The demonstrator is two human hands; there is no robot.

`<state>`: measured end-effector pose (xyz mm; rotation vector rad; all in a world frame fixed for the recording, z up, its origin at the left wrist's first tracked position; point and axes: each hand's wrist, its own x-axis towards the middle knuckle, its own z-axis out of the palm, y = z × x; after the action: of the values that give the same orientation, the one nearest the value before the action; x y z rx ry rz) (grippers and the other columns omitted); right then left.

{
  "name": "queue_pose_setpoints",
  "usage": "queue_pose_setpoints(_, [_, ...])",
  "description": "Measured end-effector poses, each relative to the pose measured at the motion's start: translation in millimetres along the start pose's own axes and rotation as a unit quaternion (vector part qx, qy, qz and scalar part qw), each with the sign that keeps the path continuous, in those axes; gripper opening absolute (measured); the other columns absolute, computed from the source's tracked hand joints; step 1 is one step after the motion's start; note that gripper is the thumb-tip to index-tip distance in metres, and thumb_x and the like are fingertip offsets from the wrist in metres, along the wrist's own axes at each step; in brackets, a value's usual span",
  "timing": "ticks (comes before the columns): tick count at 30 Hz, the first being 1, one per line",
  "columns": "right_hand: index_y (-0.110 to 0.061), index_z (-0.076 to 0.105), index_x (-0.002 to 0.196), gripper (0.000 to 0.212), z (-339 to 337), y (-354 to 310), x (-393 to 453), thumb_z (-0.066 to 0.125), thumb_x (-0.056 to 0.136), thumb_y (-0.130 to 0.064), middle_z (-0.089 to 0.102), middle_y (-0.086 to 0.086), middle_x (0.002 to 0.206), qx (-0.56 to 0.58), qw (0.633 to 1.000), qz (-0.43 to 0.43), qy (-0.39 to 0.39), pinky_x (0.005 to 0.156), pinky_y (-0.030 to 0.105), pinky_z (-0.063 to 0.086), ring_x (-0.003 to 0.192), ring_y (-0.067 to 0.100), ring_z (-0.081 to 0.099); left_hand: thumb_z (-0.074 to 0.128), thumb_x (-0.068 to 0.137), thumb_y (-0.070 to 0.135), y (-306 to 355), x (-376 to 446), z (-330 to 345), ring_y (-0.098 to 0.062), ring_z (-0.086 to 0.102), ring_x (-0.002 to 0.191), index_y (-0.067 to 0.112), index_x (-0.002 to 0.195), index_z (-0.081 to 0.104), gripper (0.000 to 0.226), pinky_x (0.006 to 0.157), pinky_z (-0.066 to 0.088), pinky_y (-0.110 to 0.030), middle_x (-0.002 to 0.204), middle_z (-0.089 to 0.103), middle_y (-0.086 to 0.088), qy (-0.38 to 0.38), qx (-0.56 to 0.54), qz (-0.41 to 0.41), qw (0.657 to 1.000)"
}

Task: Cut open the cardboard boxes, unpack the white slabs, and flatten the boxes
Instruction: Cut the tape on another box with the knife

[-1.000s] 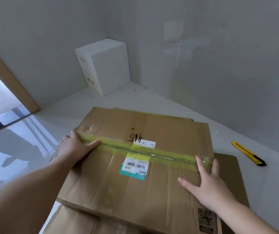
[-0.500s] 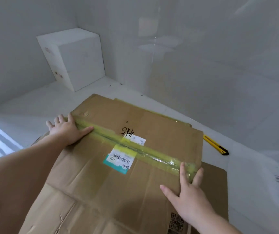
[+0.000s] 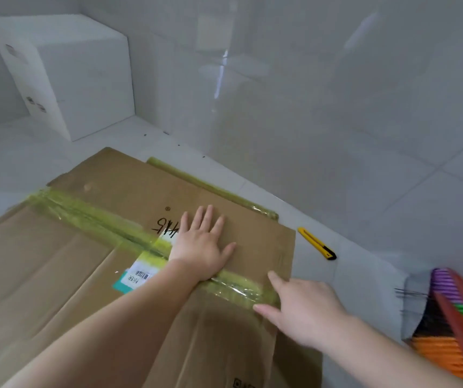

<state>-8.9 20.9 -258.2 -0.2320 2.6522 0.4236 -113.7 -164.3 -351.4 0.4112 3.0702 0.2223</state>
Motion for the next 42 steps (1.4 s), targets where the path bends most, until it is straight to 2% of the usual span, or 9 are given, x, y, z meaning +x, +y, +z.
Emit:
queue_pose_setpoints(6, [-0.021, 0.049, 0.12, 0.05, -49.3, 32.6, 38.0, 0.036, 0.093, -0.061, 0.061, 0.003, 0.108, -0.007, 0.999, 0.031, 0.036, 0.067, 0.033, 0.038, 0.103, 0.026, 0.058, 0.009, 0.088, 0.067, -8.5, 1.8, -0.1, -0.02, -0.01, 0.146, 0.027, 0.151, 0.009, 0.075, 0.116, -0.006, -0.047, 0.16, -0.005, -0.004, 0.012, -0.026, 0.02, 0.999])
queue_pose_setpoints(8, [-0.02, 0.051, 0.113, 0.045, -45.3, 43.9, 48.2, 0.037, 0.093, -0.059, 0.061, 0.003, 0.109, -0.008, 0.998, 0.031, 0.051, 0.066, 0.033, 0.036, 0.103, 0.026, 0.058, 0.008, 0.087, 0.066, -7.0, -0.7, 1.3, -0.021, -0.008, 0.146, 0.027, 0.151, 0.011, 0.076, 0.116, -0.005, -0.047, 0.16, -0.003, -0.004, 0.022, -0.03, 0.015, 0.999])
queue_pose_setpoints(12, [-0.021, 0.052, 0.12, 0.047, -25.1, 78.3, 71.0, 0.037, 0.094, -0.057, 0.06, 0.002, 0.114, 0.007, 0.994, 0.04, 0.097, 0.073, 0.034, 0.041, 0.108, 0.025, 0.057, 0.009, 0.085, 0.065, 0.2, 10.9, -2.1, -0.023, 0.001, 0.146, 0.024, 0.15, 0.018, 0.077, 0.115, -0.005, -0.049, 0.159, 0.01, -0.006, 0.041, -0.017, -0.005, 0.999])
queue_pose_setpoints(18, [-0.019, 0.053, 0.12, 0.039, 44.8, 159.6, 105.8, 0.042, 0.095, -0.046, 0.06, 0.006, 0.113, 0.032, 0.993, 0.075, 0.082, 0.072, 0.03, 0.042, 0.106, 0.027, 0.059, 0.005, 0.087, 0.064, 61.6, 41.1, 1.8, -0.015, -0.006, 0.146, 0.024, 0.15, 0.015, 0.075, 0.116, -0.01, -0.042, 0.159, 0.008, 0.0, 0.043, -0.021, 0.074, 0.996])
queue_pose_setpoints(24, [-0.021, 0.053, 0.096, 0.007, 108.3, 234.0, 163.8, 0.048, 0.091, -0.021, 0.06, 0.009, 0.105, 0.108, 0.988, 0.106, 0.028, 0.066, 0.028, 0.035, 0.097, 0.028, 0.059, 0.006, 0.085, 0.067, 90.5, 84.8, 6.6, -0.017, 0.01, 0.145, 0.026, 0.145, 0.032, 0.077, 0.118, 0.001, -0.043, 0.156, 0.023, 0.002, 0.039, 0.01, -0.032, 0.999])
queue_pose_setpoints(30, [-0.008, 0.054, 0.11, 0.023, 153.9, 248.1, 221.2, 0.049, 0.089, -0.013, 0.056, 0.015, 0.109, 0.178, 0.978, 0.101, 0.045, 0.076, 0.031, 0.043, 0.101, 0.032, 0.057, 0.011, 0.09, 0.064, 100.8, 84.1, 5.5, -0.016, 0.025, 0.138, 0.031, 0.137, 0.043, 0.065, 0.117, 0.006, -0.043, 0.144, 0.042, 0.006, 0.043, 0.037, -0.046, 0.997])
queue_pose_setpoints(34, [-0.008, 0.057, 0.113, 0.028, 168.2, 246.0, 241.1, 0.05, 0.087, -0.011, 0.056, 0.015, 0.11, 0.176, 0.977, 0.115, 0.035, 0.083, 0.033, 0.046, 0.104, 0.033, 0.057, 0.014, 0.091, 0.062, 102.7, 83.5, 2.2, -0.017, 0.033, 0.132, 0.031, 0.128, 0.05, 0.061, 0.117, 0.005, -0.039, 0.134, 0.05, 0.007, 0.039, 0.049, -0.051, 0.997])
queue_pose_setpoints(39, [-0.009, 0.057, 0.109, 0.029, 169.5, 240.9, 244.9, 0.059, 0.082, -0.017, 0.056, 0.015, 0.109, 0.23, 0.964, 0.131, -0.005, 0.075, 0.029, 0.042, 0.101, 0.032, 0.058, 0.015, 0.091, 0.062, 100.6, 82.3, 4.8, -0.016, 0.036, 0.129, 0.032, 0.123, 0.054, 0.059, 0.117, 0.006, -0.04, 0.129, 0.053, 0.008, 0.045, 0.046, -0.055, 0.996])
queue_pose_setpoints(42, [-0.01, 0.049, 0.099, 0.021, 164.9, 234.8, 236.8, 0.058, 0.08, -0.014, 0.058, 0.017, 0.106, 0.276, 0.953, 0.126, 0.009, 0.069, 0.028, 0.04, 0.097, 0.033, 0.059, 0.014, 0.09, 0.064, 99.0, 82.2, 7.3, -0.017, 0.036, 0.129, 0.032, 0.121, 0.054, 0.06, 0.116, 0.006, -0.039, 0.128, 0.053, 0.008, 0.048, 0.046, -0.056, 0.996])
